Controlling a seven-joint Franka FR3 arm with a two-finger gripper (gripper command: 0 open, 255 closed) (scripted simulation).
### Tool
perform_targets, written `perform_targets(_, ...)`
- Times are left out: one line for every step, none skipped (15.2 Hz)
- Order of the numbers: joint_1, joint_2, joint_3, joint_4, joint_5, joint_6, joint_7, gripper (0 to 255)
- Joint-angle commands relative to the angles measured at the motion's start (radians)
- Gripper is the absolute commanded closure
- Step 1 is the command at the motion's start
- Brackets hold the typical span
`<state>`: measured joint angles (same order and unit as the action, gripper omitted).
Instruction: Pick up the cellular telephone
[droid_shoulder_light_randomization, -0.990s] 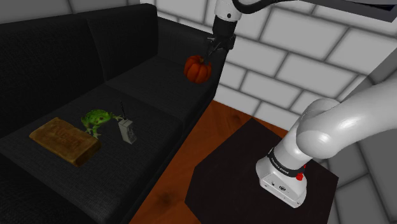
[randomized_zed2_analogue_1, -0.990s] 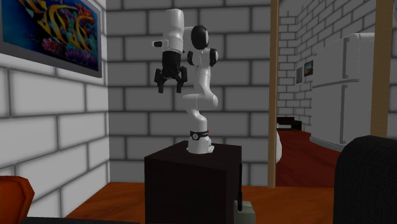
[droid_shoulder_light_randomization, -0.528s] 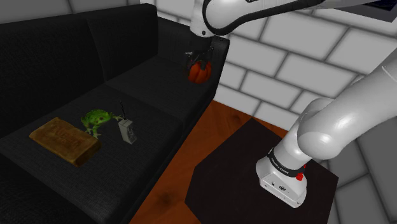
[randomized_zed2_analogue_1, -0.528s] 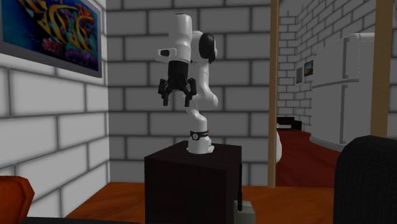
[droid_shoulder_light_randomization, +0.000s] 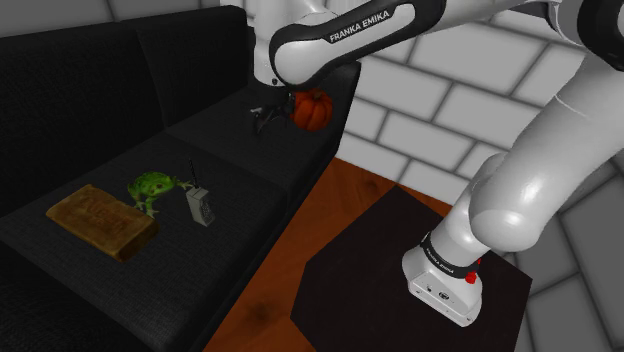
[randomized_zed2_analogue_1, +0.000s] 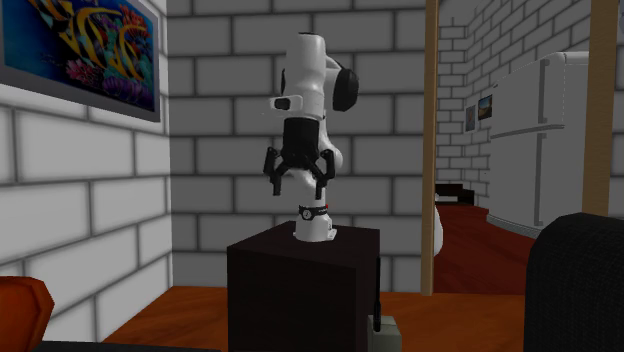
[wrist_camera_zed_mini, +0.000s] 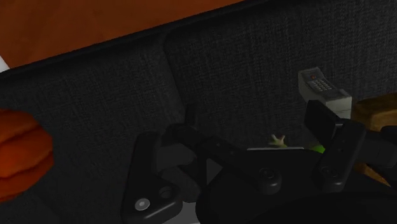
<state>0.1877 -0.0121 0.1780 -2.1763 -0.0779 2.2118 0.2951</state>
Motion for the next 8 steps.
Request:
perform_targets(0.013, 0.056, 0.013, 0.031, -0.017, 0.022, 0.011, 0)
perform_targets(0.02, 0.089, 0.02, 0.051, -0.027, 0.033, 0.018, 0)
perform_targets(0.028, 0.122, 0.025, 0.072, -0.039, 0.043, 0.026, 0)
perform_targets(0.036, 0.156, 0.031, 0.093, -0.05, 0.053, 0.034, 0)
perform_targets(0.045, 0.189, 0.035, 0.116, -0.062, 0.061, 0.041, 0)
perform_targets(0.055, 0.222, 0.039, 0.14, -0.075, 0.069, 0.048, 0)
perform_targets(0.065, 0.256, 0.042, 0.164, -0.087, 0.075, 0.056, 0)
perform_targets(0.075, 0.29, 0.044, 0.189, -0.099, 0.081, 0.063, 0)
